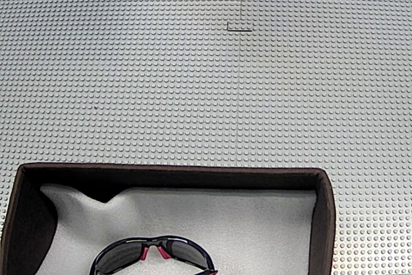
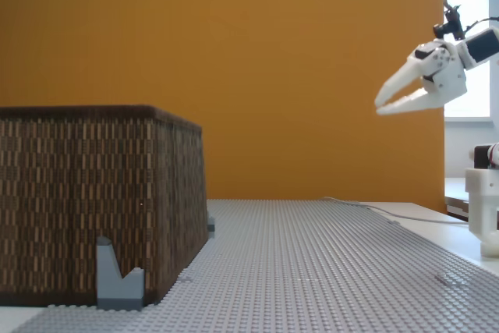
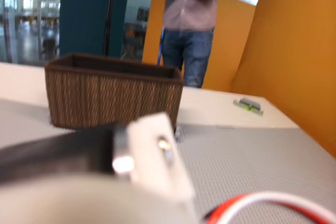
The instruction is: Grasp a glasses and put it in the bin.
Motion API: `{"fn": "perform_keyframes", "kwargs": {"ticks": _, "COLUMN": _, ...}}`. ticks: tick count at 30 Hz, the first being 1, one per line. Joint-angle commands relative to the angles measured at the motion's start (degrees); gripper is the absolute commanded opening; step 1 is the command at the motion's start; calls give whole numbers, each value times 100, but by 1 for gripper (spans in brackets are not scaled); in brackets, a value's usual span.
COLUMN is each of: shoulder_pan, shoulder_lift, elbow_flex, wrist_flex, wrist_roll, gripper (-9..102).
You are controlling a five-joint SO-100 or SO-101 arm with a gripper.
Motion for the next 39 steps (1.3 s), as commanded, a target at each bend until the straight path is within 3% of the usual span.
{"fn": "perform_keyframes", "kwargs": {"ticks": 1, "shoulder_pan": -70, "shoulder_lift": 141, "elbow_flex": -123, "wrist_flex": 554, "wrist_roll": 88, "gripper": 0}}
{"fn": "perform_keyframes", "kwargs": {"ticks": 10, "shoulder_pan": -62, "shoulder_lift": 281, "elbow_flex": -149, "wrist_flex": 826, "wrist_roll": 123, "gripper": 1}}
{"fn": "perform_keyframes", "kwargs": {"ticks": 16, "shoulder_pan": -62, "shoulder_lift": 290, "elbow_flex": -185, "wrist_flex": 1169, "wrist_roll": 369, "gripper": 23}}
{"fn": "perform_keyframes", "kwargs": {"ticks": 18, "shoulder_pan": -62, "shoulder_lift": 316, "elbow_flex": -176, "wrist_flex": 1292, "wrist_roll": 378, "gripper": 20}}
{"fn": "perform_keyframes", "kwargs": {"ticks": 20, "shoulder_pan": -79, "shoulder_lift": 369, "elbow_flex": -176, "wrist_flex": 1274, "wrist_roll": 290, "gripper": 2}}
{"fn": "perform_keyframes", "kwargs": {"ticks": 25, "shoulder_pan": -79, "shoulder_lift": 396, "elbow_flex": -176, "wrist_flex": 1213, "wrist_roll": 176, "gripper": 0}}
{"fn": "perform_keyframes", "kwargs": {"ticks": 27, "shoulder_pan": -70, "shoulder_lift": 404, "elbow_flex": -167, "wrist_flex": 1213, "wrist_roll": 246, "gripper": 18}}
{"fn": "perform_keyframes", "kwargs": {"ticks": 29, "shoulder_pan": -62, "shoulder_lift": 413, "elbow_flex": -167, "wrist_flex": 1257, "wrist_roll": 290, "gripper": 27}}
{"fn": "perform_keyframes", "kwargs": {"ticks": 31, "shoulder_pan": -53, "shoulder_lift": 413, "elbow_flex": -167, "wrist_flex": 1283, "wrist_roll": 264, "gripper": 23}}
{"fn": "perform_keyframes", "kwargs": {"ticks": 33, "shoulder_pan": -62, "shoulder_lift": 413, "elbow_flex": -167, "wrist_flex": 1248, "wrist_roll": 141, "gripper": 3}}
{"fn": "perform_keyframes", "kwargs": {"ticks": 37, "shoulder_pan": -79, "shoulder_lift": 413, "elbow_flex": -158, "wrist_flex": 1222, "wrist_roll": 53, "gripper": 0}}
{"fn": "perform_keyframes", "kwargs": {"ticks": 39, "shoulder_pan": -70, "shoulder_lift": 413, "elbow_flex": -141, "wrist_flex": 1248, "wrist_roll": 158, "gripper": 21}}
